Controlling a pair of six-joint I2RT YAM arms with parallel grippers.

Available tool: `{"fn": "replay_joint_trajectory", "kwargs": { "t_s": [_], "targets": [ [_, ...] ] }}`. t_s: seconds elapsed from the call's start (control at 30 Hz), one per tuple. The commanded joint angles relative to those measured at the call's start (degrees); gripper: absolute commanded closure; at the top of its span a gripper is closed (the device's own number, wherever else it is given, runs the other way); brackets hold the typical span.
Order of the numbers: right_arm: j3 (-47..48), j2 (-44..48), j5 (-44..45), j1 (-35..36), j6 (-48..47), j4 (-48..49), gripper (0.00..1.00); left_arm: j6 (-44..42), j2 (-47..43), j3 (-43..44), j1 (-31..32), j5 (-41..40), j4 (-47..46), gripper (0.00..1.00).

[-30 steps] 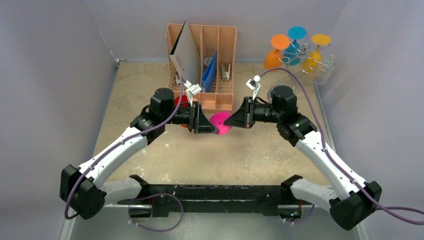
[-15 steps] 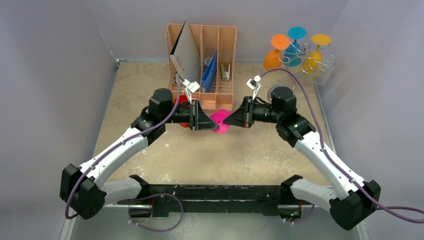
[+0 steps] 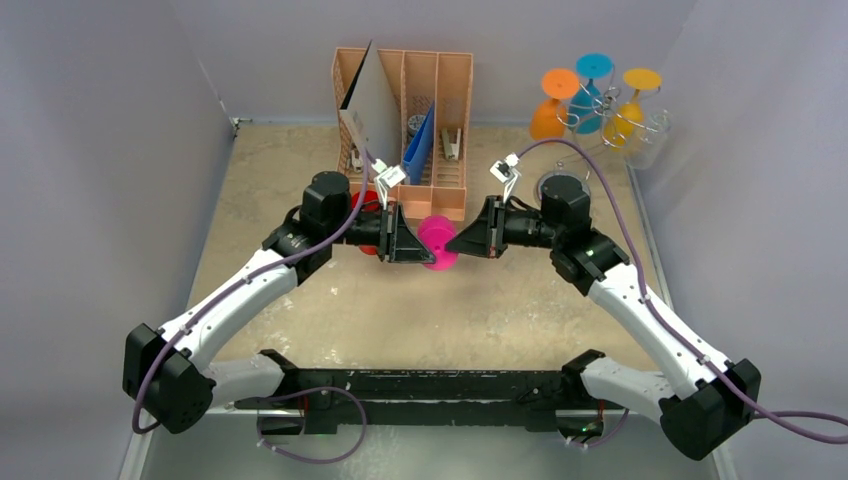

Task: Take the wine glass off the wine glass rack
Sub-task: Place the wine glass at the center of the board.

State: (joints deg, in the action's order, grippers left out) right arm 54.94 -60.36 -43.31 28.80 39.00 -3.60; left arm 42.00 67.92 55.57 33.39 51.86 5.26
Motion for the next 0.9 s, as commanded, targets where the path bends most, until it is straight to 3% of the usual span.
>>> {"fn": "replay_joint_trajectory", "kwargs": {
  "t_s": [0.0,0.3,0.53,0.67,0.77,0.87],
  "targets": [
    [0.46,0.29,0.64,0.09,0.76,3.24,0.89,-3.43,-1.28,1.61,0.24,1.69,0.34,1.00],
    [1.83,0.82,0.68,0.04,0.46,2.25,0.52,-5.43,-3.30,0.90,0.25,0.26,-0.06,1.00],
    [4.99,2.84,5.81,0.08,-0.12,-4.60,0.38,-8.59,-7.27,-1.31,0.27,2.26,-4.39,1.00],
    [6.48,4.63,13.67,0.10,-0.93,-9.77,0.28,-12.77,-10.19,-3.57,0.26,2.83,-7.31,1.00],
    [8.24,5.21,19.95,0.07,-1.97,-15.26,0.25,-16.03,-12.56,-6.57,0.22,7.23,-9.84,1.00],
    [8.07,6.24,21.77,0.09,-2.32,-14.77,0.22,-21.46,-15.12,-8.25,0.26,11.38,-9.42,1.00]
  ]
}}
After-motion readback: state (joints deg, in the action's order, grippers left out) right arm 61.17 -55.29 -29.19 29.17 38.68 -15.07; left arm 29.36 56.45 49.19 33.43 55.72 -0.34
